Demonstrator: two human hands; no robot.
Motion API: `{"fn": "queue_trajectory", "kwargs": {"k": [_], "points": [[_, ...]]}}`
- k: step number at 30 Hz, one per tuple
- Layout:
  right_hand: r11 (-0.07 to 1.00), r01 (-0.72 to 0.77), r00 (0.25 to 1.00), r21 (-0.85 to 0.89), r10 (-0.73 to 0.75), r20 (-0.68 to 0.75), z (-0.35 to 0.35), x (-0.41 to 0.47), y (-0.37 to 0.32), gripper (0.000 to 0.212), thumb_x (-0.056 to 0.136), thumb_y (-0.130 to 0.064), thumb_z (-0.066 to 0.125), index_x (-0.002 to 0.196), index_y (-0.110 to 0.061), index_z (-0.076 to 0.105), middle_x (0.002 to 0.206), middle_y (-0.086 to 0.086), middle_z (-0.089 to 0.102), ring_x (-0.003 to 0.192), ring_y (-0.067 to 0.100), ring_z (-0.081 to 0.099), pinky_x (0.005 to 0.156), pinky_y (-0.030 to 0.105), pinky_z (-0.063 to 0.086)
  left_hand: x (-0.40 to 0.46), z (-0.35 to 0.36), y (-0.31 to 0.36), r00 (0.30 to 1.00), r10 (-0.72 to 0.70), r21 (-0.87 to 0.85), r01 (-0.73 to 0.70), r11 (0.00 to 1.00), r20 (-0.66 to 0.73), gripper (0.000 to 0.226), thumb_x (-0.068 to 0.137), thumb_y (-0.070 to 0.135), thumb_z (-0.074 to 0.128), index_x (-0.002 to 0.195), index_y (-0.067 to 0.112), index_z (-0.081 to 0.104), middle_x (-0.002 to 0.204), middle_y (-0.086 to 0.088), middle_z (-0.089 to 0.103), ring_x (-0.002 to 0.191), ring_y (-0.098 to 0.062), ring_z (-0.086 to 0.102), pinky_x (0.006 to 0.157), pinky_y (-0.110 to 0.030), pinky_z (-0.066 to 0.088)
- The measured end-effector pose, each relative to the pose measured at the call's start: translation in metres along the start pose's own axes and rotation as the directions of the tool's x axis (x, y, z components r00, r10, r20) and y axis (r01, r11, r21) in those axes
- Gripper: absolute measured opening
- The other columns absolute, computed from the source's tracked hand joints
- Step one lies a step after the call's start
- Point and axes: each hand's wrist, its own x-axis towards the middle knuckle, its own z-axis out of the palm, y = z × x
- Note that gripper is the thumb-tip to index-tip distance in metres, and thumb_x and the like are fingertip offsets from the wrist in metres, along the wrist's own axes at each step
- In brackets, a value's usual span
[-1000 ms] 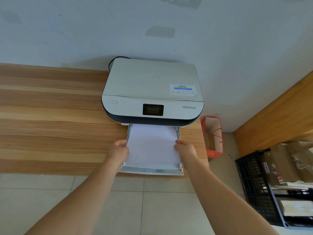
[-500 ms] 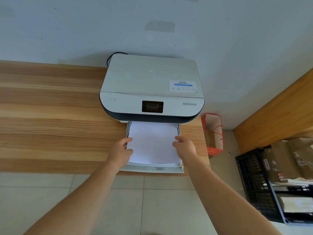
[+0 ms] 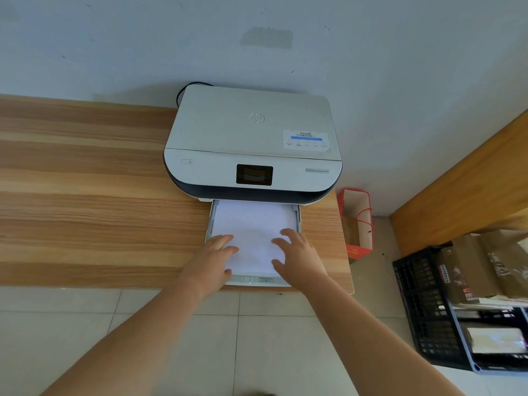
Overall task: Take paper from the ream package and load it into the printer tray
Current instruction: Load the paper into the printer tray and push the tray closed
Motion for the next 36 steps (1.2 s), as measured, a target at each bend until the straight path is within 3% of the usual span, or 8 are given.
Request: {"fn": "queue_trajectory", "kwargs": {"k": [3, 11, 23, 30, 36], "points": [[0.985, 0.134, 0.986, -0.105, -0.122, 0.116, 0.009, 0.001, 0.004, 0.057, 0.095, -0.042, 0.049, 0.148, -0.031, 0.031, 0.162, -0.003, 0.011, 0.149, 0.019, 0.004, 0.119, 0.041, 0.011, 0.007, 0.001, 0.000, 0.995, 0.018, 0.080, -0.026, 0.996, 0.097, 0.060, 0.093, 0.020, 0.054, 0.148, 0.023, 0.029, 0.161, 0.006, 0.003, 0.147, -0.015, -0.001, 0.118, -0.031, 0.013], [0.985, 0.164, 0.976, -0.046, -0.156, 0.150, 0.015, -0.004, 0.016, 0.067, 0.090, -0.043, 0.052, 0.151, -0.032, 0.026, 0.163, -0.006, 0.006, 0.149, 0.014, -0.002, 0.119, 0.037, 0.005, 0.010, 0.009, -0.009, 0.991, 0.012, 0.082, -0.023, 0.996, 0.133, 0.064, 0.093, 0.023, 0.054, 0.149, 0.026, 0.025, 0.161, 0.008, -0.002, 0.147, -0.015, -0.001, 0.119, -0.032, 0.013], [0.988, 0.154, 0.975, -0.027, -0.147, 0.166, 0.017, -0.015, 0.016, 0.068, 0.089, -0.044, 0.055, 0.150, -0.032, 0.027, 0.162, -0.005, 0.007, 0.149, 0.016, -0.002, 0.121, 0.042, 0.007, -0.003, 0.014, -0.006, 0.994, 0.039, 0.097, -0.049, 0.994, 0.105, 0.060, 0.094, 0.025, 0.052, 0.149, 0.025, 0.026, 0.161, 0.006, 0.000, 0.147, -0.015, -0.001, 0.119, -0.031, 0.012], [0.983, 0.171, 0.971, -0.060, -0.158, 0.180, 0.009, -0.012, 0.015, 0.067, 0.088, -0.045, 0.057, 0.148, -0.032, 0.030, 0.161, -0.004, 0.011, 0.148, 0.019, 0.003, 0.119, 0.044, 0.011, 0.007, 0.000, -0.010, 0.979, 0.062, 0.182, -0.098, 0.978, 0.192, 0.066, 0.091, 0.027, 0.056, 0.149, 0.024, 0.025, 0.161, 0.008, -0.002, 0.147, -0.014, -0.002, 0.117, -0.035, 0.022], [0.965, 0.209, 0.964, -0.156, -0.177, 0.196, 0.000, -0.010, 0.017, 0.071, 0.086, -0.043, 0.059, 0.149, -0.031, 0.029, 0.161, -0.004, 0.013, 0.147, 0.019, 0.008, 0.118, 0.042, 0.014, 0.012, -0.002, -0.015, 0.967, 0.083, 0.237, -0.142, 0.961, 0.241, 0.065, 0.093, 0.031, 0.052, 0.150, 0.023, 0.022, 0.161, 0.006, -0.003, 0.147, -0.014, 0.000, 0.119, -0.035, 0.019]]}}
